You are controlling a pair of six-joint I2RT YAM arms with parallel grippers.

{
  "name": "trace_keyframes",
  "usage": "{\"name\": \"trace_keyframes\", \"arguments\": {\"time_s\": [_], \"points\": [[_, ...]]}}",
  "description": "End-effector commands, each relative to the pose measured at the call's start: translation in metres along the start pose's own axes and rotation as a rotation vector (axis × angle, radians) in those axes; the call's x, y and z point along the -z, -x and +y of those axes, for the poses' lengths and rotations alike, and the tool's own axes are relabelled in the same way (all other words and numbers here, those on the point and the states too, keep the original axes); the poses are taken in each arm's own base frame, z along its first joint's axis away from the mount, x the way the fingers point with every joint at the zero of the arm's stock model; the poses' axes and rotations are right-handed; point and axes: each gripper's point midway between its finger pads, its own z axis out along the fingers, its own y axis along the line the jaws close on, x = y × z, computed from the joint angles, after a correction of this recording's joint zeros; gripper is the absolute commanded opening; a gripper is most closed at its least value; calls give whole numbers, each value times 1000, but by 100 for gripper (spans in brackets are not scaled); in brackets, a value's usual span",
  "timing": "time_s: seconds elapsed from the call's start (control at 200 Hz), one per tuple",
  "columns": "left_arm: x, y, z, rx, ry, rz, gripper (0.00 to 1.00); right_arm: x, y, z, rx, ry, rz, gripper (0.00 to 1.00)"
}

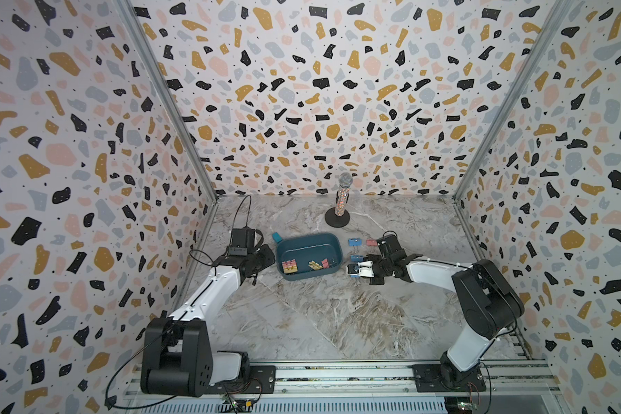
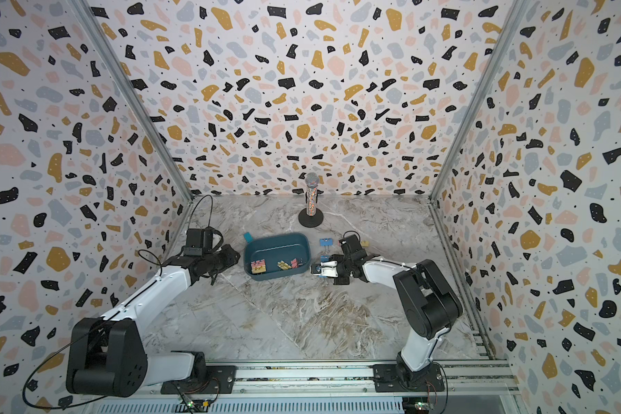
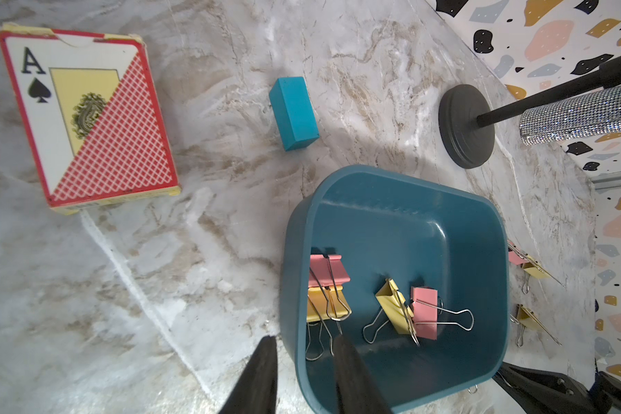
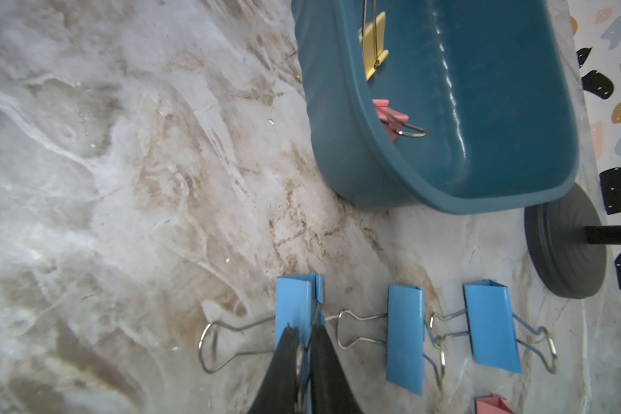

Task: Take out the binder clips from the storage box
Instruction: Place the binder clip at the center of the board.

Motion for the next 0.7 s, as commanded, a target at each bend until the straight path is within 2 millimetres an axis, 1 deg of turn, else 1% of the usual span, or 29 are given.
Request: {"name": "trace_keyframes", "arguments": {"time_s": [0.0, 0.14, 0.39, 0.561, 0.696], "points": [[5, 5, -2, -8, -7, -24, 31, 0, -11, 18, -40, 66, 56, 13], [5, 5, -2, -8, -6, -26, 31, -1, -10, 19, -47, 75, 64, 14], [5, 5, -2, -7, -7, -25, 31, -1, -6, 22, -50, 84, 72, 25], [5, 4, -2, -7, -8, -24, 31, 2, 1, 15, -63, 59, 57, 36], [4, 4, -1, -6, -3, -22, 31, 8, 11, 5, -71, 26, 26, 40]]}}
